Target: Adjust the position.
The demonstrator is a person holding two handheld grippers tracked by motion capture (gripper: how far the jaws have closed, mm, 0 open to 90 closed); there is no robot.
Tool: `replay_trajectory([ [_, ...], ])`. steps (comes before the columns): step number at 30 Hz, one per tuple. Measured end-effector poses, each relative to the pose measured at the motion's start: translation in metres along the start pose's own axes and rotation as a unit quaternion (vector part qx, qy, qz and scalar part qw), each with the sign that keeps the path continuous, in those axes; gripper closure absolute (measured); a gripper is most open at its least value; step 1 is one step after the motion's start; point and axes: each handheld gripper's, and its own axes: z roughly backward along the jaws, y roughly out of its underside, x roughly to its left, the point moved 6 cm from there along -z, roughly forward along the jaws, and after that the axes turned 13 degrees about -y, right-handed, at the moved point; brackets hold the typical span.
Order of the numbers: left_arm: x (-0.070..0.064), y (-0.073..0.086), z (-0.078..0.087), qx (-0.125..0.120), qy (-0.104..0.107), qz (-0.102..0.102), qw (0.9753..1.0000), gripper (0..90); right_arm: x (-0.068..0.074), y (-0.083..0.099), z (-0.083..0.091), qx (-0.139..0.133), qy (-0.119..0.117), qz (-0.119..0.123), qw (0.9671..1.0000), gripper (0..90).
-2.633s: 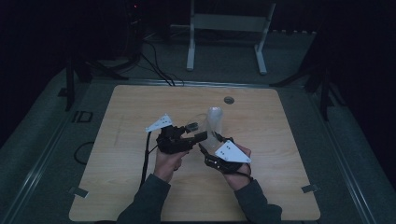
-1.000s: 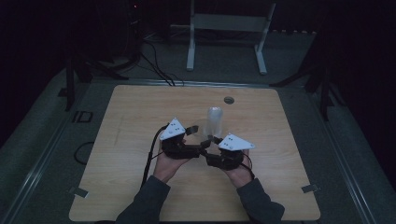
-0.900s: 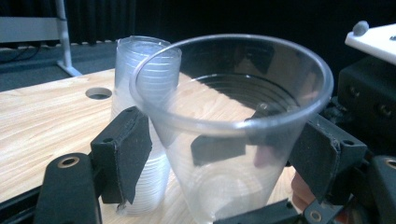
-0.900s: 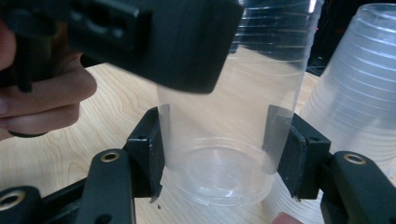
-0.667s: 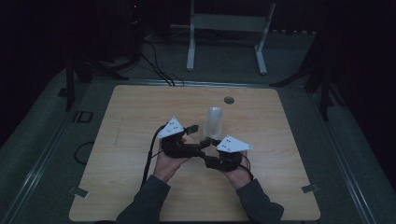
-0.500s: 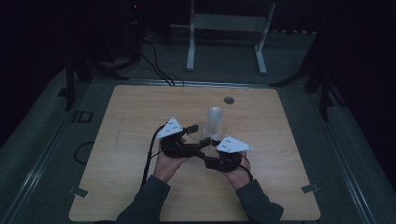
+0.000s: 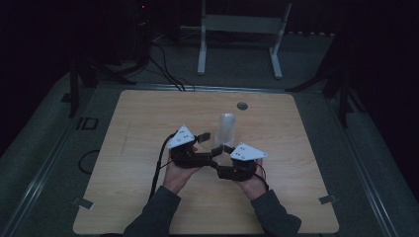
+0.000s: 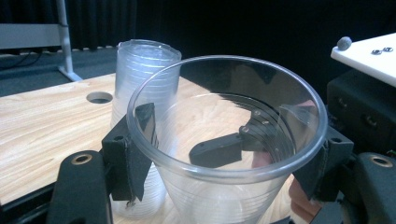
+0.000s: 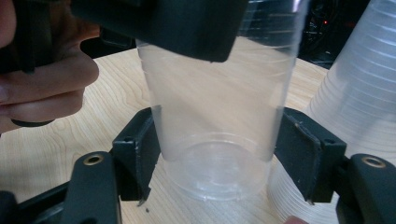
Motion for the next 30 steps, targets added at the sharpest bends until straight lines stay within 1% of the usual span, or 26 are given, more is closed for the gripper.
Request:
replay_trajectory([
  [8, 0.000, 0.001, 0.000, 0.001, -0.012, -0.014, 0.9998, 29.8, 0.000, -0.001, 0.005, 0.000, 0.003, 0.002, 1.0000, 31.2],
  [17, 0.003, 0.003, -0.001, 0.006, -0.032, -0.026, 0.9992, 30.1, -0.001, -0.003, 0.012, -0.002, 0.007, 0.007, 1.0000, 31.0],
  [23, 0.005, 0.006, -0.001, 0.009, -0.041, -0.030, 0.9987, 30.3, -0.004, -0.004, 0.019, -0.006, 0.013, 0.005, 0.9999, 31.2],
  [30, 0.008, 0.007, -0.001, 0.012, -0.054, -0.040, 0.9977, 30.3, -0.008, -0.003, 0.024, -0.005, 0.018, 0.004, 0.9998, 31.4],
])
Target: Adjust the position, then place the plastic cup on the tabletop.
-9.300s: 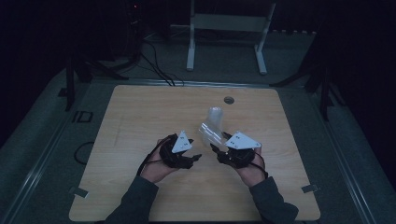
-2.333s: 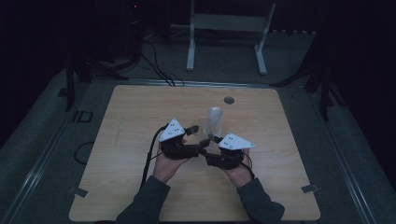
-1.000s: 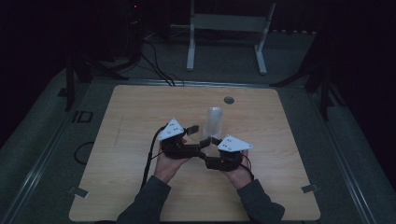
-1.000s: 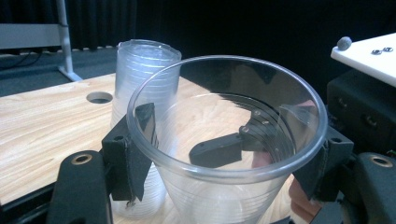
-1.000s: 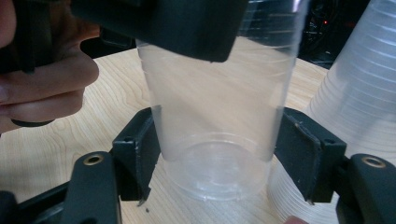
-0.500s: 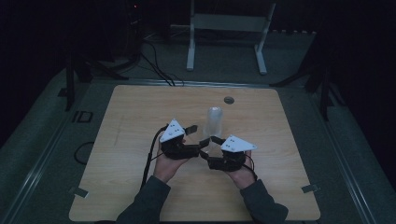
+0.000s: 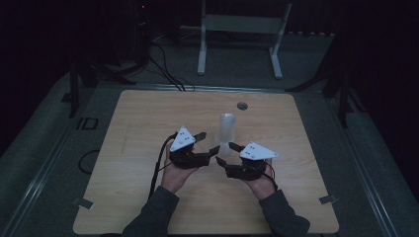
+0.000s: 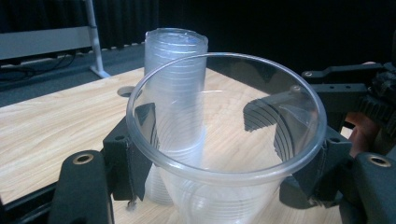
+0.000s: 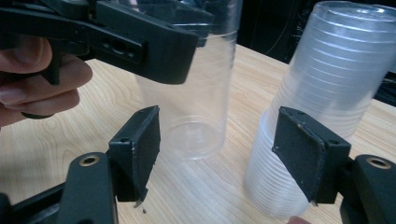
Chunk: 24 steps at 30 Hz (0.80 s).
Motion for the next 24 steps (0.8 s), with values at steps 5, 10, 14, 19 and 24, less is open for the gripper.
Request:
replay_trajectory([
  [5, 0.0009, 0.0017, -0.0003, 0.000, -0.008, -0.005, 1.0000, 30.4, -0.0027, 0.0006, 0.0025, 0.003, 0.004, 0.000, 1.0000, 31.5],
  [10, 0.0026, 0.0037, -0.0008, 0.002, -0.014, -0.006, 0.9999, 30.4, -0.0055, 0.0001, 0.0027, 0.007, 0.008, 0.001, 0.9999, 31.5],
  [14, 0.0039, 0.0052, -0.0008, 0.002, -0.018, -0.010, 0.9998, 30.4, -0.0073, -0.0009, 0.0046, 0.008, 0.011, 0.002, 0.9999, 31.5],
  [19, 0.0037, 0.0050, -0.0007, 0.002, -0.020, -0.012, 0.9997, 30.4, -0.0088, -0.0003, 0.0065, 0.007, 0.013, 0.000, 0.9999, 31.5],
  [24, 0.0037, 0.0046, -0.0005, -0.002, -0.019, -0.013, 0.9997, 30.3, -0.0087, 0.0007, 0.0063, 0.008, 0.012, -0.001, 0.9999, 31.5],
])
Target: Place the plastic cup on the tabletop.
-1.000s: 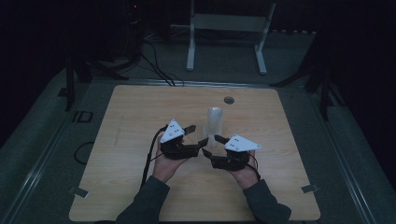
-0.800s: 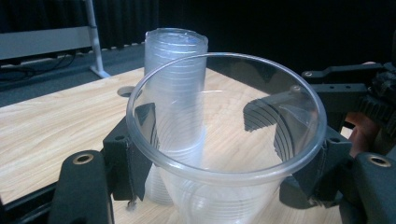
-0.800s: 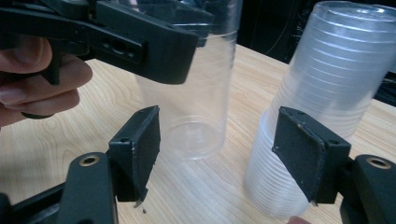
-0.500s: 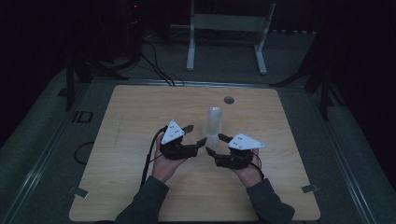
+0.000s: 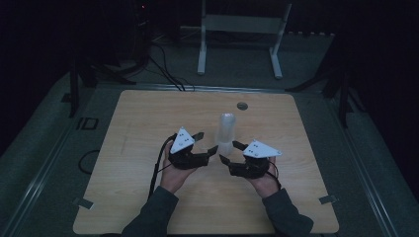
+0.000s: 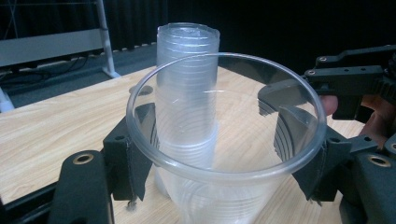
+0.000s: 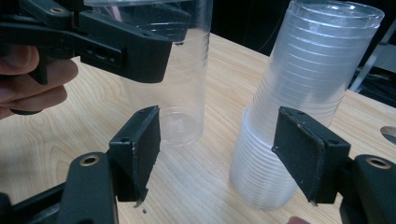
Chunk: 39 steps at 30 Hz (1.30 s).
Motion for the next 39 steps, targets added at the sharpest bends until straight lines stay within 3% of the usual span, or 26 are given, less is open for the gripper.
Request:
replay_trajectory([
  [39, -0.0016, 0.0083, -0.0032, 0.000, -0.014, -0.012, 0.9998, 30.4, -0.0019, 0.0005, 0.0033, -0.006, 0.004, -0.005, 1.0000, 32.0],
])
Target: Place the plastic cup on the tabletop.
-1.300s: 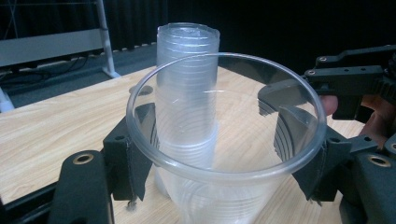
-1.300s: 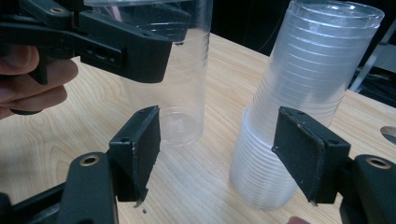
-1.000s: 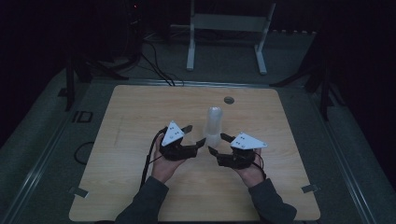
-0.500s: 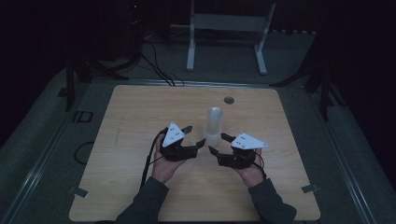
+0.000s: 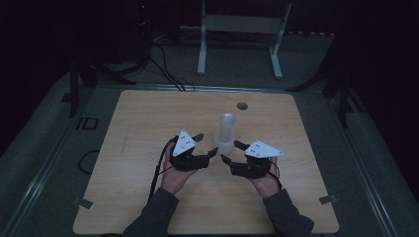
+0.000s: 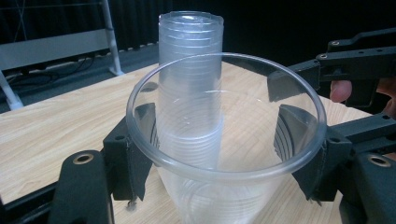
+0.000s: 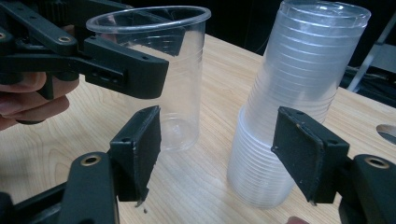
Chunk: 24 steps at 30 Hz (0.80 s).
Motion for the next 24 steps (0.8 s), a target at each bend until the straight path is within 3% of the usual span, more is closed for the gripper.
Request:
replay_trajectory([
  [24, 0.0008, 0.0098, -0.0033, 0.004, -0.003, -0.001, 1.0000, 30.5, -0.0006, -0.0015, 0.0012, -0.005, 0.001, -0.002, 1.0000, 32.4],
])
